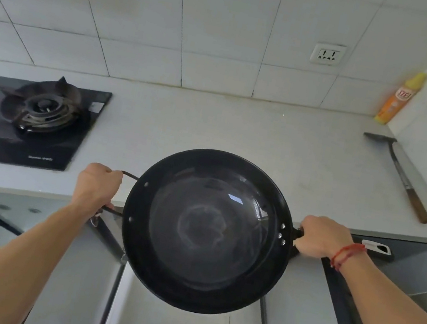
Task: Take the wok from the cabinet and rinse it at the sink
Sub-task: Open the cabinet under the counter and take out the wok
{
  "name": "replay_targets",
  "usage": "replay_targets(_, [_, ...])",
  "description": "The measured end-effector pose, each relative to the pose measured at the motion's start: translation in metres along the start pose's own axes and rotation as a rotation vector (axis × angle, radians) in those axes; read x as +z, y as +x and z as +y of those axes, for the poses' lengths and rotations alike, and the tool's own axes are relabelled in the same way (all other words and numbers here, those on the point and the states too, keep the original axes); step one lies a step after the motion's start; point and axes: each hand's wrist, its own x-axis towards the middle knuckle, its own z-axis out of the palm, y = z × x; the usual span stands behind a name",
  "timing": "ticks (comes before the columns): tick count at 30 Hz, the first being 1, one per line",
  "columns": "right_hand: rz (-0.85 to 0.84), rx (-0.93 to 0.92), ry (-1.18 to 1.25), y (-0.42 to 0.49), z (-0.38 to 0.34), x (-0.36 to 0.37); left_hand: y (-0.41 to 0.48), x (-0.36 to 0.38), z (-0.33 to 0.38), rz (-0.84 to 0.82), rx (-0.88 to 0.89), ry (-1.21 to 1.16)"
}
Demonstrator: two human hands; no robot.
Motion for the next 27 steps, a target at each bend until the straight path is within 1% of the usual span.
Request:
replay_targets(7, [0.156,-0.051,0.046,0.029,0.002,-0.024,0.008,-0.004,0.018,0.061,-0.031,-0.016])
replay_targets(12, [0.256,-0.075,-0.007,0.049,0.001,-0.039,0.022,-0.003,0.033,0.098,-0.060,-0.027])
replay_targets(16, [0.325,-0.101,-0.021,0.075,-0.002,-0.051,0.045,0.000,0.044,0.094,-0.039,-0.036])
replay_targets(23, [0.388,-0.084,-0.092,0.126,-0.021,-0.079,0.114,0.009,0.061,0.072,-0.031,-0.064])
replay_targets(27, [0.366,-0.068,-0.093,0.160,-0.037,-0.092,0.155,0.014,0.069,0.064,-0.026,-0.034])
